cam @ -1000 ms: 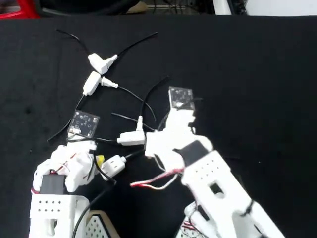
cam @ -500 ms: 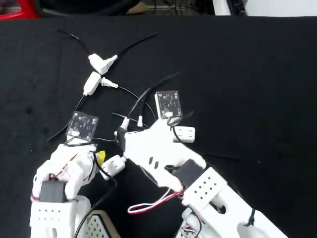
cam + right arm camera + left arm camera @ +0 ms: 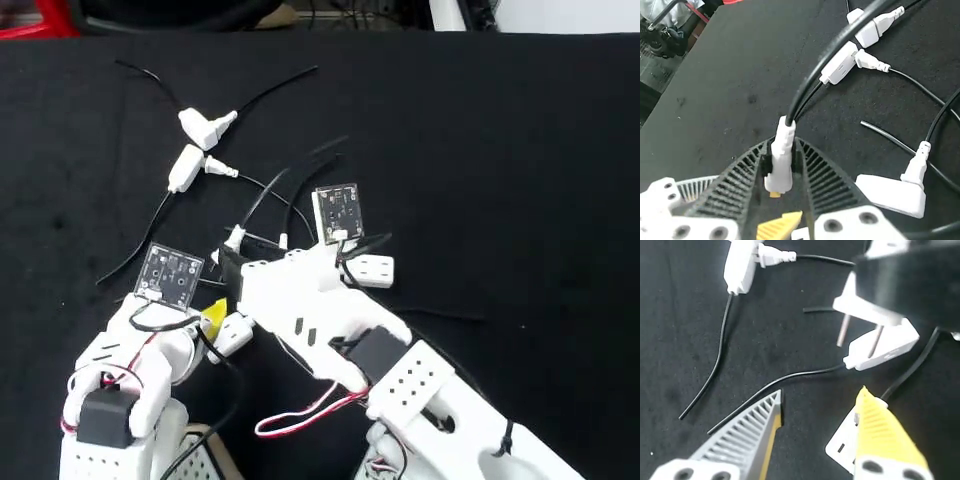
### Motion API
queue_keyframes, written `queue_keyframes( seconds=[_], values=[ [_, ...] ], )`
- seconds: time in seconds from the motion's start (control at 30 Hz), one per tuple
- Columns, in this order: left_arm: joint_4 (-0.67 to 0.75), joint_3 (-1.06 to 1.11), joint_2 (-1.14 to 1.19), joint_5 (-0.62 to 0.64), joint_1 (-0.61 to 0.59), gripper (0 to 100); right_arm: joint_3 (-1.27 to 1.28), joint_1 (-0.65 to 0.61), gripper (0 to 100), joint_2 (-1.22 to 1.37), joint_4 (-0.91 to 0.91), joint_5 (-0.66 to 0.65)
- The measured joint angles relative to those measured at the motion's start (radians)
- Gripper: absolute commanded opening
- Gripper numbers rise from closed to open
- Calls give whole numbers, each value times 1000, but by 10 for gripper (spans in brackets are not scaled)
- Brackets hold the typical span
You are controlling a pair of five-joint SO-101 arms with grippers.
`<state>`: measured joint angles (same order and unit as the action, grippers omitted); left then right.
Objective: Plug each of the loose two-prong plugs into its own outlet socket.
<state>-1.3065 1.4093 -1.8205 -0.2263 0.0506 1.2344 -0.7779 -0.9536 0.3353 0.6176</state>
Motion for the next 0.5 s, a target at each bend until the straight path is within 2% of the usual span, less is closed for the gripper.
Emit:
queue_keyframes(
  seconds=[0.27, 0.37, 0.5],
  values=[
    [-2, -58, -2, 135, 0, 235, 51, -57, 11, -9, -6, 29],
    [21, -54, -2, 144, -2, 235, 49, -69, 11, -18, 8, 29],
    [106, -8, -2, 144, -69, 235, 18, -71, 11, -34, 94, 31]
  ],
)
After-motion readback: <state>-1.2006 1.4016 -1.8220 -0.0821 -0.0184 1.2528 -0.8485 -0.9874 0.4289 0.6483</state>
